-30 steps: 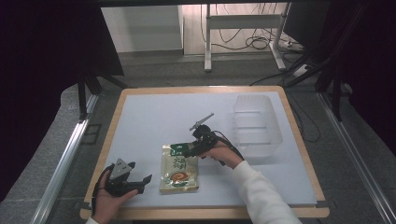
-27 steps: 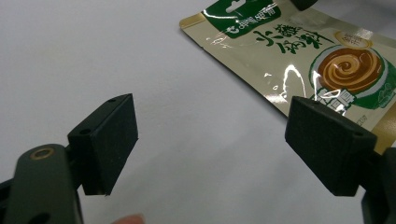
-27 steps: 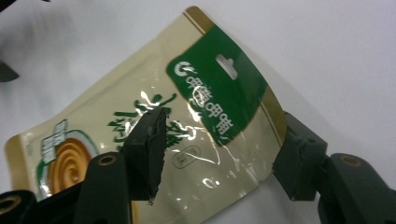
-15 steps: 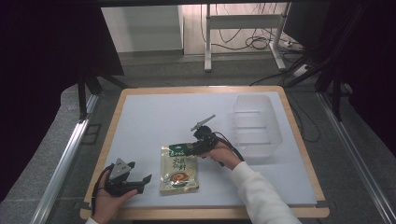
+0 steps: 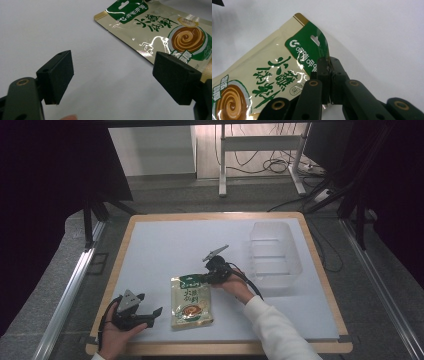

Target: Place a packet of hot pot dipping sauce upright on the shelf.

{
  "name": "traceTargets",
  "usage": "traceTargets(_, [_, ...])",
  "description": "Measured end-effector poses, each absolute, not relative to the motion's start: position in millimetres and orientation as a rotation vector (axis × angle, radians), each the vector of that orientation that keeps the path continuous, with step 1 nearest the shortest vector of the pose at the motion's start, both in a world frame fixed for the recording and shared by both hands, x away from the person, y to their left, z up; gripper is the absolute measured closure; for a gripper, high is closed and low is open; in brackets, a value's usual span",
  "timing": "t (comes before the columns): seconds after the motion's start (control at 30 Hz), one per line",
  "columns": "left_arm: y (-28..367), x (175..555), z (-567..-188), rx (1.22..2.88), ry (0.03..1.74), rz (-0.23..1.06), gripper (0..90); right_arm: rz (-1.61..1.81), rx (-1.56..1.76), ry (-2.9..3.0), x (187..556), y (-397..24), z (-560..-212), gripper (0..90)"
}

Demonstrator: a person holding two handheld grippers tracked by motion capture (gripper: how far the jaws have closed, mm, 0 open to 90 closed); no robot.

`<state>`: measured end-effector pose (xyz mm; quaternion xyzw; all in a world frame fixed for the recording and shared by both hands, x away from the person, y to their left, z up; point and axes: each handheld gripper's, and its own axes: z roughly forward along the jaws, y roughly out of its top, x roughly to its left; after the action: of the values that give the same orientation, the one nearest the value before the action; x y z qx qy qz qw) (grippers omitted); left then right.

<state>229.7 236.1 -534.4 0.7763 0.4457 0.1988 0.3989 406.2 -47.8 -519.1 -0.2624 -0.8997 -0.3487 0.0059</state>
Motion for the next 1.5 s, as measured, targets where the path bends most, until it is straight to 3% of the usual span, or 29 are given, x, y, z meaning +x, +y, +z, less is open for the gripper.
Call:
traceTargets(0.53, [236,230,-534,1.964,1.129,0.503,17.2,-1.159,-0.708,-2.887,396,-47,-501,89.3])
traceTargets(1.5, [236,231,-536,1.970,1.131,0.502,17.2,-1.608,-0.493,-2.892,363,-79,-408,89.5])
